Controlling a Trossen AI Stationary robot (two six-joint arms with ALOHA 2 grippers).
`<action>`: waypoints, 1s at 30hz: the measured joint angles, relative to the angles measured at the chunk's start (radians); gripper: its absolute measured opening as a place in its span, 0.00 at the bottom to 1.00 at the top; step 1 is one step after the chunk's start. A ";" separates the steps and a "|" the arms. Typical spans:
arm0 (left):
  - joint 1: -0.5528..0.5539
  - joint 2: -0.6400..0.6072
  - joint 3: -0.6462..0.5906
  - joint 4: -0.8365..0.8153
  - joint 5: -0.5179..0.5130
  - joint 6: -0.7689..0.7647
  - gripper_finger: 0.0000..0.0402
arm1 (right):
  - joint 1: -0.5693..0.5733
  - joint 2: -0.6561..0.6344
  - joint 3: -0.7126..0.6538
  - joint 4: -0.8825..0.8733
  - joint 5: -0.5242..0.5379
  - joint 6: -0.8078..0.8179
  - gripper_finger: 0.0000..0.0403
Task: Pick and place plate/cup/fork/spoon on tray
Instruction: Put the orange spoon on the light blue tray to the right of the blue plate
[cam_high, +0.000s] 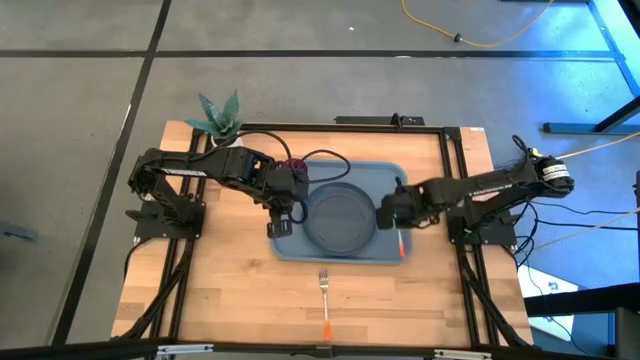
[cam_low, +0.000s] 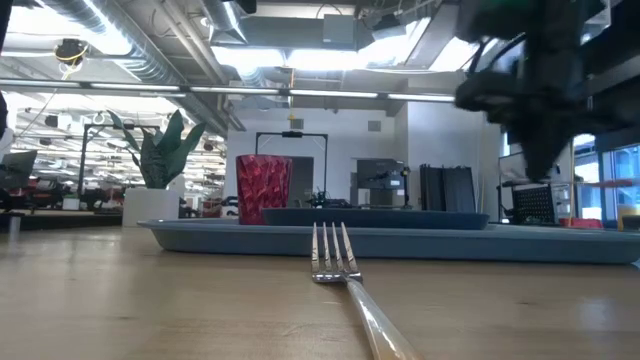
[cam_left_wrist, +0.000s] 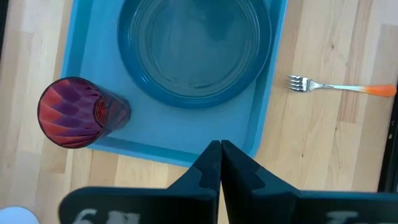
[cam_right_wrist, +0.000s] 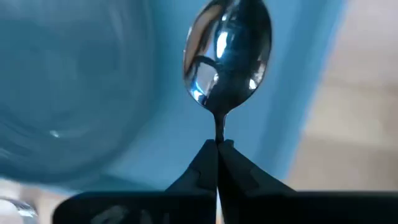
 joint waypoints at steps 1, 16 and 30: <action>0.000 0.000 0.000 0.000 0.000 0.000 0.00 | -0.026 0.009 0.000 0.025 -0.001 -0.032 0.00; 0.000 0.000 0.000 0.000 0.000 0.000 0.00 | -0.208 0.179 0.001 0.188 -0.055 -0.245 0.00; 0.000 0.000 0.000 0.000 0.000 0.002 0.00 | -0.263 0.307 0.001 0.284 -0.107 -0.322 0.00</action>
